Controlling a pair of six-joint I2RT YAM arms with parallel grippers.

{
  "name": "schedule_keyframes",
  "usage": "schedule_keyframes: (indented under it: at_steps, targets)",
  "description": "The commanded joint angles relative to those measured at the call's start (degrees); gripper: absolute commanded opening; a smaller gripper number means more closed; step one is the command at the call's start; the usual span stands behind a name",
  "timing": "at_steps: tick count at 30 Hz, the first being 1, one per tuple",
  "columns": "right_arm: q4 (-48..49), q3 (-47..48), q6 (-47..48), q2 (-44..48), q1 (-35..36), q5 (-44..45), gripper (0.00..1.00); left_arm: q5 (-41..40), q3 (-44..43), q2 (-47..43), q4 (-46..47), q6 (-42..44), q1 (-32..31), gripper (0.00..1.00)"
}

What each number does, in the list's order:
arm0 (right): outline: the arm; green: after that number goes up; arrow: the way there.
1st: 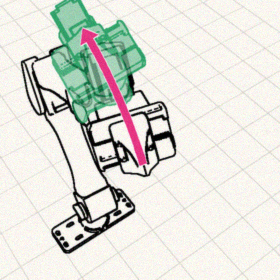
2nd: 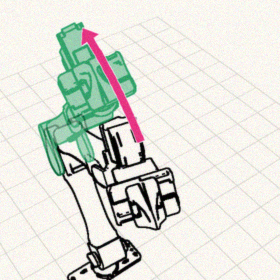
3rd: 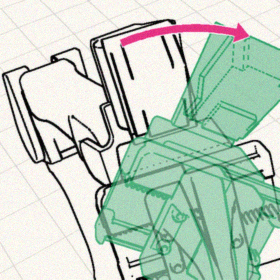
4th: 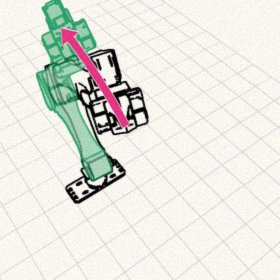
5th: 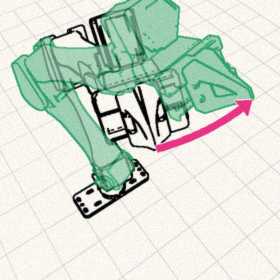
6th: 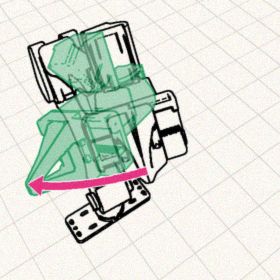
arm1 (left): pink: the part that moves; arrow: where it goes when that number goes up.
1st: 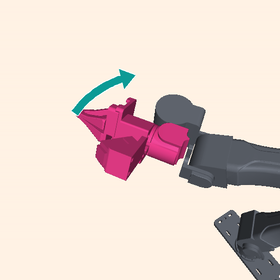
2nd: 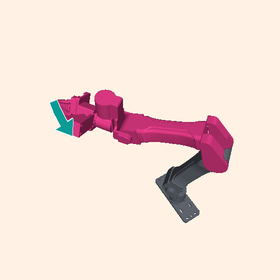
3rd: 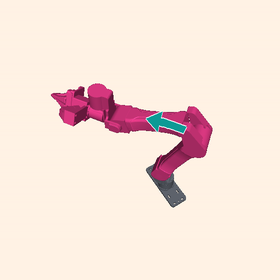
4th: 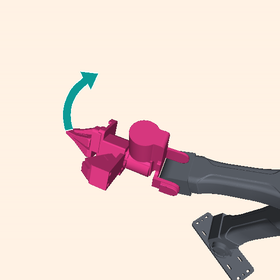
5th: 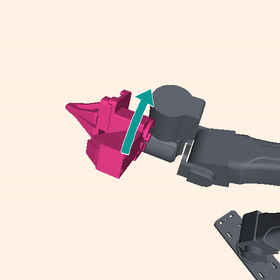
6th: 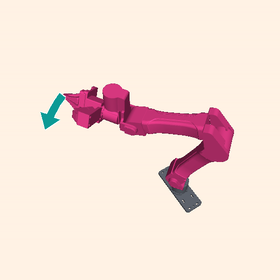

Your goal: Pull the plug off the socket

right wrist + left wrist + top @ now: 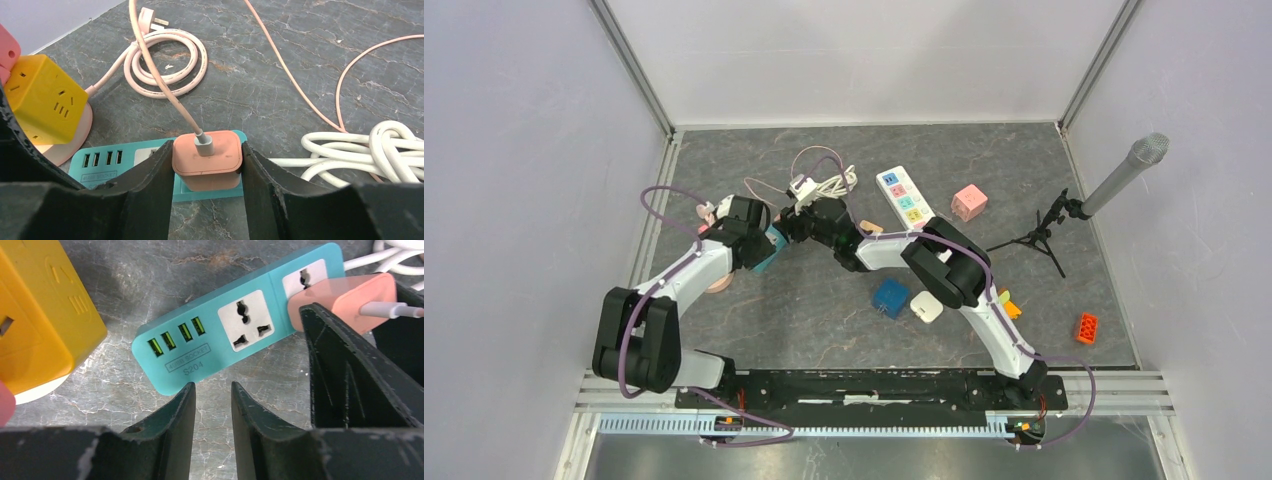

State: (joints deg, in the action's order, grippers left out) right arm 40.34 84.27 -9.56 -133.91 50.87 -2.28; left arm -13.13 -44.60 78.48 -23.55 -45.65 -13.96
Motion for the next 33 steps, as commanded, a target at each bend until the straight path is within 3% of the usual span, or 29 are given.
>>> schedule_keyframes:
  at_steps: [1, 6, 12, 22, 26, 33]
  targets:
    - [1.7, -1.0, -0.3, 1.9, 0.3, 1.8, 0.34, -3.2, -1.3, 1.4, 0.0, -1.0, 0.3, 0.41]
    - [3.9, -2.7, 0.7, 4.1, 0.2, 0.6, 0.2, -3.8, -1.0, 2.5, -0.7, -1.0, 0.3, 0.43]
    - [5.3, -4.5, 1.2, 6.9, 0.2, -0.6, 0.13, -3.4, -1.4, 3.4, -1.0, -1.3, 0.3, 0.44]
    - [-1.0, -2.8, 2.1, 8.3, 0.2, 0.6, 0.1, 3.2, -4.9, -2.3, 1.1, 0.5, 0.3, 0.46]
    - [-4.7, -2.5, 1.4, 9.3, 0.2, 1.2, 0.09, 5.6, -8.3, -1.0, -1.3, 2.4, 0.3, 0.46]
    - [-5.9, -3.7, 1.1, 9.4, 0.2, 1.1, 0.08, 6.4, -4.4, 3.5, 1.1, 1.4, 0.3, 0.43]
